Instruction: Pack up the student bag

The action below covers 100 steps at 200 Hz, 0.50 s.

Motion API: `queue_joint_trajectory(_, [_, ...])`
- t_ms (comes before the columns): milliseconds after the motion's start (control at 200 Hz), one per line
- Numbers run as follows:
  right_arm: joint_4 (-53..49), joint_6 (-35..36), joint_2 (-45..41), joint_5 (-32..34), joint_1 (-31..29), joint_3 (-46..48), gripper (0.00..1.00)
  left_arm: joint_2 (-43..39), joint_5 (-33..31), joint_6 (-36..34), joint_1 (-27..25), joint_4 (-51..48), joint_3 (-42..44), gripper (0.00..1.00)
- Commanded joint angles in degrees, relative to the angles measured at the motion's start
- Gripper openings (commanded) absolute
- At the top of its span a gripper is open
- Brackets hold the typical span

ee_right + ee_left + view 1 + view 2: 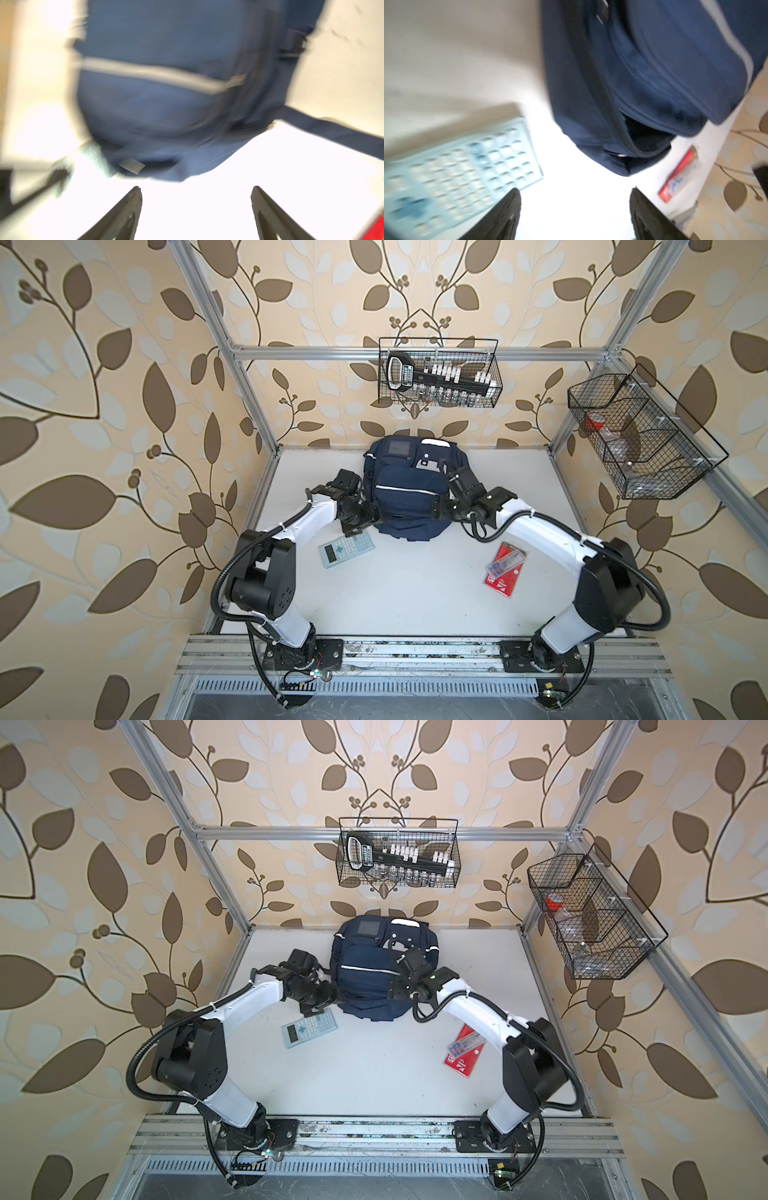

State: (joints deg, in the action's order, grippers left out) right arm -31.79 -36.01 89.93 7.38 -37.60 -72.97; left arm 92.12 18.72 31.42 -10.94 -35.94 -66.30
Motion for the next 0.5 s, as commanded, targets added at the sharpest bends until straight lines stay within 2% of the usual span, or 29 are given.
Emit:
queue_joint_trajectory(0, [-2.22, -2.37, -2.73, 4.02, -10.38, 4.06, 0.84, -2.43, -8.22, -0.79, 10.92, -4.68, -0.38, 0.79])
queue_joint_trajectory(75, [0.76, -5.86, -1.89, 2.38, -17.61, 5.52, 0.82, -0.45, -8.02, -0.93, 15.42, -4.54, 1.05, 0.75])
queue_joint_trajectory(170, [3.39, -10.54, 1.28, 1.87, -23.20, 5.38, 0.72, 3.47, -4.83, -0.13, 17.09, -4.28, 2.04, 0.57])
queue_joint_trajectory(240, [6.36, -13.09, 3.83, -0.82, -24.45, 5.47, 0.58, 4.92, -3.01, 0.64, 16.96, -3.08, 3.75, 0.43])
queue_joint_trajectory(355, [10.25, -16.25, 7.90, -5.86, -24.87, 5.41, 0.34, 4.87, -3.11, 0.62, 16.83, -2.55, 7.33, 0.34])
queue_joint_trajectory(495, [9.99, -17.47, 10.76, -5.40, -25.26, 5.11, 0.19, 1.93, -1.20, -0.13, 16.65, -2.96, 12.37, 0.26])
